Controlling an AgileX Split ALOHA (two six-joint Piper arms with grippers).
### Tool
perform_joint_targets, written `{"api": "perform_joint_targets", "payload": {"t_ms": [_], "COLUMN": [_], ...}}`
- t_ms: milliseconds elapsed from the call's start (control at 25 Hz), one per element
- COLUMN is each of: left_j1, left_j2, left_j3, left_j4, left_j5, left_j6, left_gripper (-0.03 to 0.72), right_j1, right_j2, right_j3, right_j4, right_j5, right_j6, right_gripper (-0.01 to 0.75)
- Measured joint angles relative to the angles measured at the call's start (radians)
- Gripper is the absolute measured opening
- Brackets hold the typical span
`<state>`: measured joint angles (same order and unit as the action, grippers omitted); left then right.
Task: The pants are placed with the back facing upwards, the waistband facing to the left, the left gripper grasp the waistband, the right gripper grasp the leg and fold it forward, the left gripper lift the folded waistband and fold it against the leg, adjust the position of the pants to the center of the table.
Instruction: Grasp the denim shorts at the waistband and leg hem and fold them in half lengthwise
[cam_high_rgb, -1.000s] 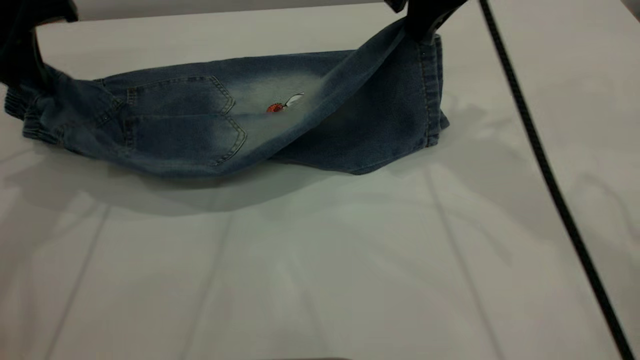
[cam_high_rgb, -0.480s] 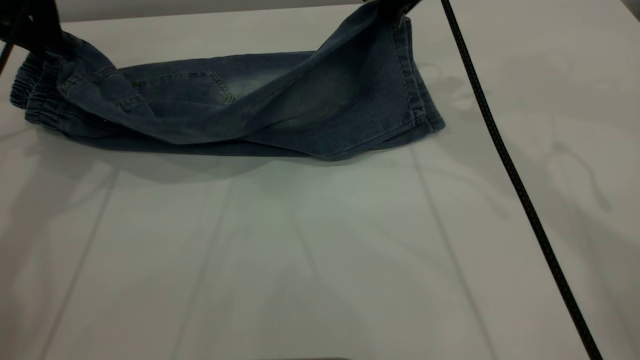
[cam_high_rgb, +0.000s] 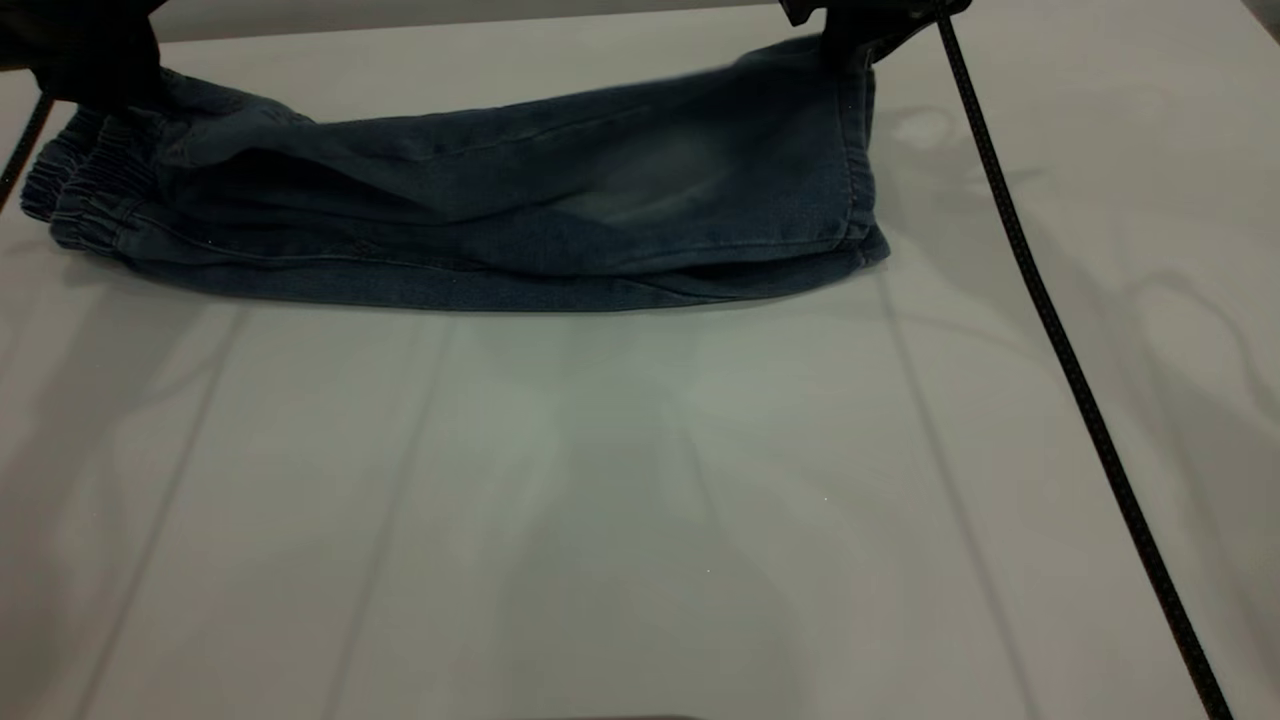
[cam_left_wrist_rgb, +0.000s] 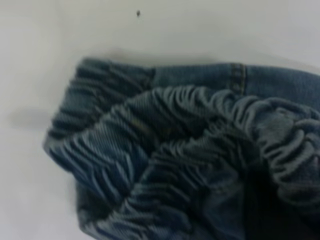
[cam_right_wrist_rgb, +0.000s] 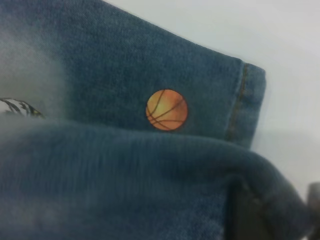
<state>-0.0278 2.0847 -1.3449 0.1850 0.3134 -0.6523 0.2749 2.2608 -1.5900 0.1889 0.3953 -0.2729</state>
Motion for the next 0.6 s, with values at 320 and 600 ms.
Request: {"api": "perform_joint_targets", "payload": {"t_ms": [320, 600], "left_j1": [0.0, 0.0], "left_j2": [0.0, -0.086], "left_j3": [-0.041, -0.183], "left_j4": [0.243, 0.255], "left_j5": [0.012, 0.514], "left_j6": [0.022, 0.196], "left_gripper": [0.48, 0.581], "right_j1": [0.0, -0.001], "right_j2": [0.0, -0.072], "right_j3": [0.0, 0.0], "right_j4": [0.047, 0.072], "right_j5": [0.038, 0.146], "right_j6": [0.002, 0.003], "right_gripper": [0.66, 0.617]}}
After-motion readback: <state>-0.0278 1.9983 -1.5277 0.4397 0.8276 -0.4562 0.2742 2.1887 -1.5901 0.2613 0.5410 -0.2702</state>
